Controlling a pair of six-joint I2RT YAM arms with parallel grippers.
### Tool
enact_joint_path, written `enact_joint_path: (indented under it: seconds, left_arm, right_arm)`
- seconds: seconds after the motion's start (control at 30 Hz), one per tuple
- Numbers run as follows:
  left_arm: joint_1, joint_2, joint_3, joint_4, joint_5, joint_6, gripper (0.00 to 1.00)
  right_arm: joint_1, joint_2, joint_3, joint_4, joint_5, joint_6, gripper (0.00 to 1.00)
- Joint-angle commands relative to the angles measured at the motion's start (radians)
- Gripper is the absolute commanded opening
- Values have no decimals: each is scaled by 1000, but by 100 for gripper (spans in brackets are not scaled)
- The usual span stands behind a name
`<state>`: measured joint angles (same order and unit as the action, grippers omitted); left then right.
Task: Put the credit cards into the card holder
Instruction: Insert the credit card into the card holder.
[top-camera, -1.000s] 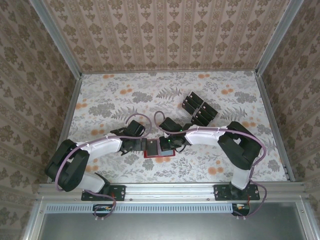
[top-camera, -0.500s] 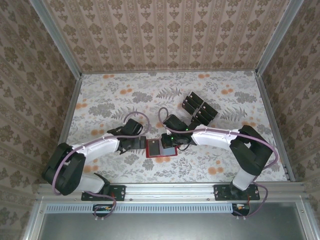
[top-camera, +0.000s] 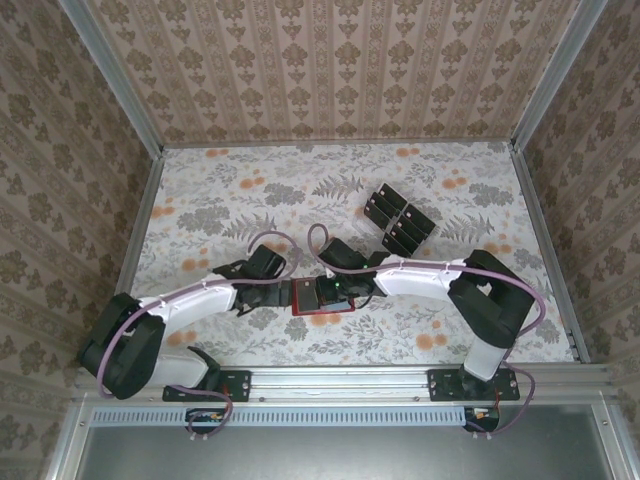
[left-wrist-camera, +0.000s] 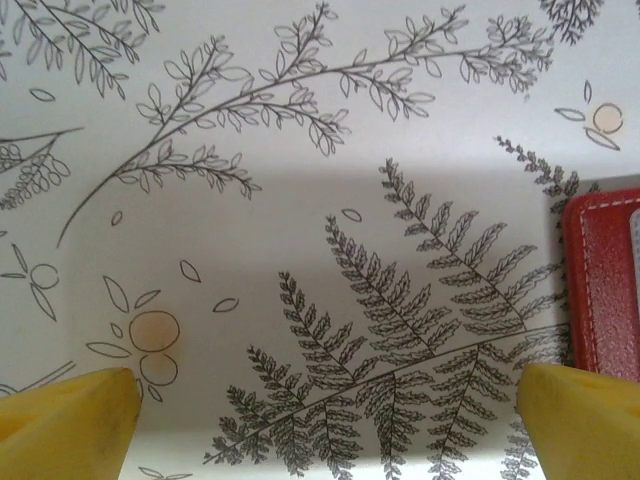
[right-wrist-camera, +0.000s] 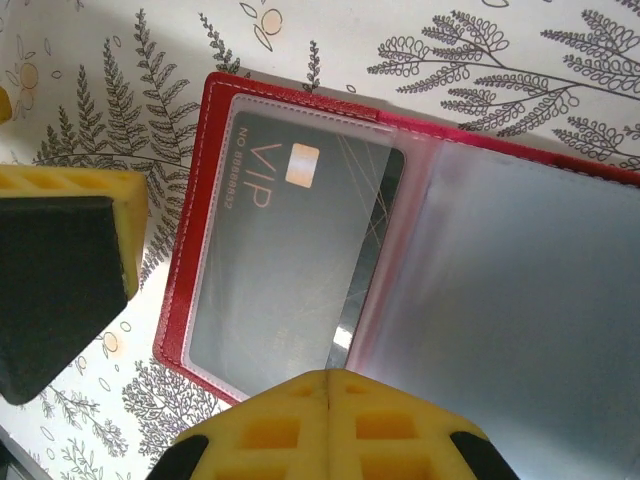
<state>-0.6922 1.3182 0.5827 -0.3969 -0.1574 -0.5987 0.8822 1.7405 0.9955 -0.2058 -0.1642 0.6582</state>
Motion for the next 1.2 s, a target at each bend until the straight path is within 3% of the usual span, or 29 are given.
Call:
enact_joint_path:
  seconds: [0.0,1.17]
  left_arm:
    - [-11,13,-14,-21,-13,-21,100]
    - [-49,97,-19,40,-8,-50,100]
  right_arm:
    - [7,21,5,16,-5,14,0]
    - [21,95,4,130,-103,82,0]
